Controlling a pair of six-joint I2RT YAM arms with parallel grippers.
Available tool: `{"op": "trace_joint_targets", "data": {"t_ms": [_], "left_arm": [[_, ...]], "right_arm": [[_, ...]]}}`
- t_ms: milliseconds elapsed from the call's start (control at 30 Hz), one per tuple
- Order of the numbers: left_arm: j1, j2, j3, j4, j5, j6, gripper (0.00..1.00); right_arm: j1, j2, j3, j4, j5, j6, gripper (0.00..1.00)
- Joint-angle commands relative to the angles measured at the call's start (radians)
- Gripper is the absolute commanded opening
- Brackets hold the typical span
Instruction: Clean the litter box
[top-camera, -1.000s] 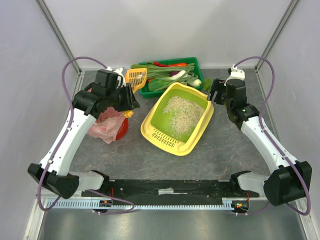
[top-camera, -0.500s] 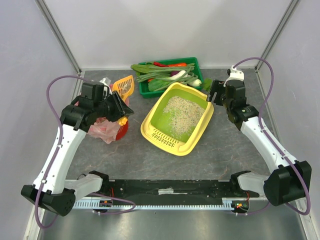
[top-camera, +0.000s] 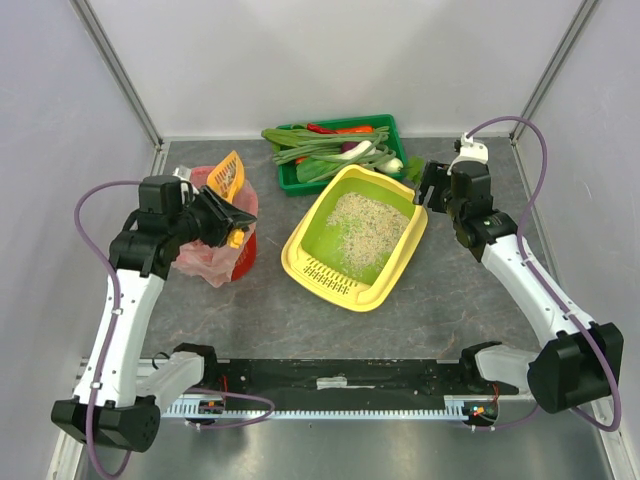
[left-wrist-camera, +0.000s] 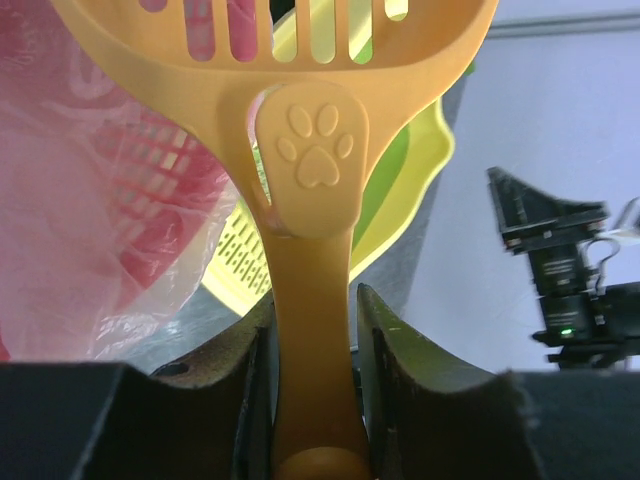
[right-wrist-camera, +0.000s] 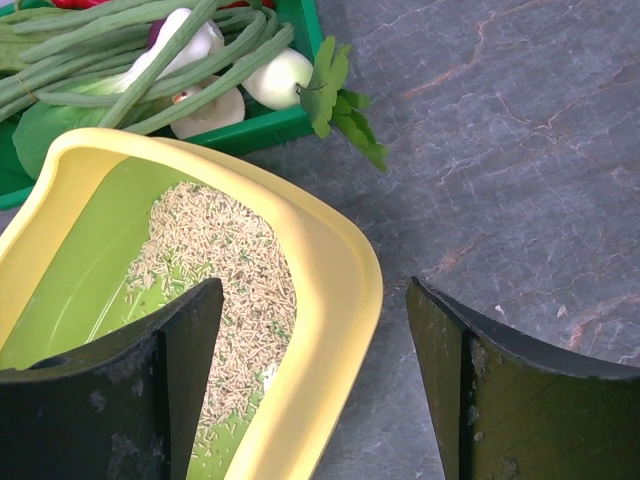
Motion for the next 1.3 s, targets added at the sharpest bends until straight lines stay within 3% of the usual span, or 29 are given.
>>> {"op": "trace_joint_targets", "data": {"t_ms": [0,100,567,967,1267], "left_arm": [[0.049,-0.055,-0.070,0.189,0.132,-0.213,0.02],[0.063,-0.085,-0.113,0.281,0.147,-0.333,0.02],[0.066,-0.265,-0.288,0.381,0.068,-0.675,0.02],[0.066,-0.424,-0.498,0.554,-0.015,-1.068,0.02],[0.066,-0.461,-0.602,0.738,-0.058,-1.235,0.02]], "right_arm": [[-0.005,-0.040,-0.021,0.028,-0.001,0.019,0.82],[-0.004,-0.050,-0.022,0.031,0.008,0.019,0.82],[-0.004,-0.034,-0.010,0.031,-0.005,0.015,0.82],[-0.004,-0.045,-0.022,0.031,0.018,0.023,0.82],[-0.004,-0.053,-0.024,0.031,0.036,0.019,0.82]]}}
